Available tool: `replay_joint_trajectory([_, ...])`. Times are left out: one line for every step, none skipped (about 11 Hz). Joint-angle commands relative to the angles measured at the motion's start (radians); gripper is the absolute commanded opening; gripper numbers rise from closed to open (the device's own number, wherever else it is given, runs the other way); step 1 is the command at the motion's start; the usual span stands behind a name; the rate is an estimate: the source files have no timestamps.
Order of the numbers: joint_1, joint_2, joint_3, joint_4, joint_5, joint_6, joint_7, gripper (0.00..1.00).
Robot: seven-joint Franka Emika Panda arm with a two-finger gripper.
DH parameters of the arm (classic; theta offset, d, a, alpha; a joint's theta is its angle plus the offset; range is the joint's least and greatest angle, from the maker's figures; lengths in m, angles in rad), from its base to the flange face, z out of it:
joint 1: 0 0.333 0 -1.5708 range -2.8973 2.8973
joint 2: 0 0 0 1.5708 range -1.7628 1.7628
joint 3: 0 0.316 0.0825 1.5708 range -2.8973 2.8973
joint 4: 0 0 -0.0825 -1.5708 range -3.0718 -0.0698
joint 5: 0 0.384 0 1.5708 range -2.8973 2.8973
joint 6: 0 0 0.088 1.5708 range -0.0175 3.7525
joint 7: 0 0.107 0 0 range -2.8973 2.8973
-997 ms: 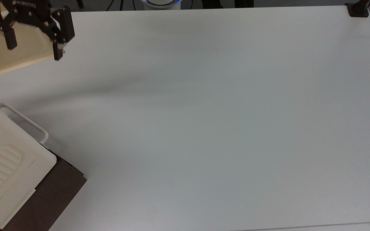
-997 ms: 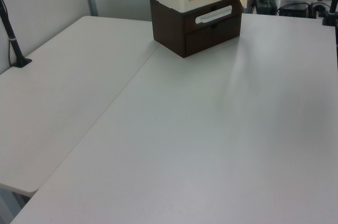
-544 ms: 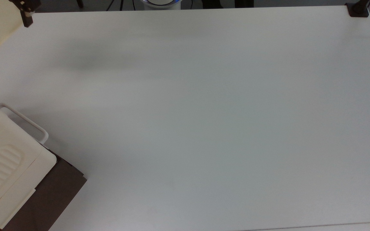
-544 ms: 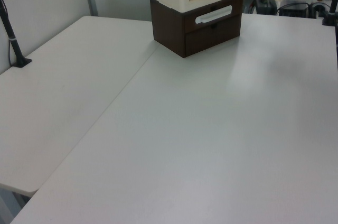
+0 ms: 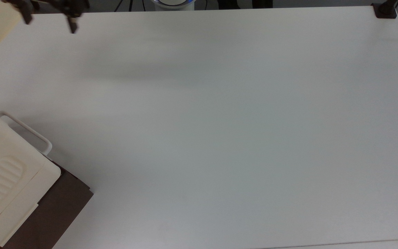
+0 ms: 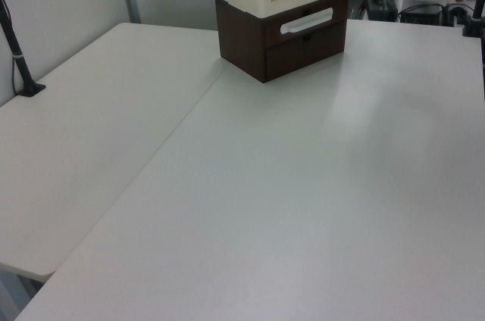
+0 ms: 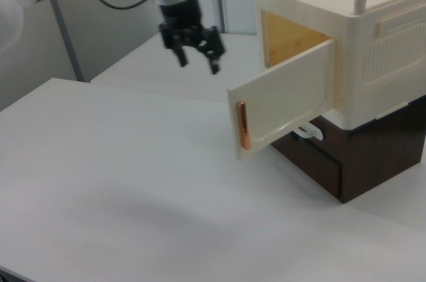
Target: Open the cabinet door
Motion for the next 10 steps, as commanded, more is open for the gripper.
replay_joint_trajectory([0.138,-0.074,0.007,-0.098,0.007,-0.054,0.064,1.00])
replay_joint_trajectory([0.161,-0.074,0.013,-0.100,0.007,-0.073,0.080,1.00])
replay_joint_trajectory([0.175,-0.082,0.025,-0.100,0.007,-0.094,0.101,1.00])
replay_joint_trajectory([0.178,-0.094,0.033,-0.113,0.005,-0.107,0.136,1.00])
replay_joint_trajectory([0.198,-0.118,0.035,-0.141,0.001,-0.107,0.158,1.00])
replay_joint_trajectory([0.216,-0.138,0.033,-0.173,-0.004,-0.107,0.160,1.00])
replay_joint_trajectory([0.219,-0.151,0.033,-0.187,-0.005,-0.110,0.158,1.00])
replay_joint_trajectory([0.219,-0.151,0.033,-0.187,-0.008,-0.114,0.157,1.00])
replay_joint_trajectory([0.219,-0.149,0.033,-0.187,-0.013,-0.116,0.151,1.00])
replay_joint_trajectory([0.219,-0.146,0.033,-0.187,-0.019,-0.116,0.149,1.00])
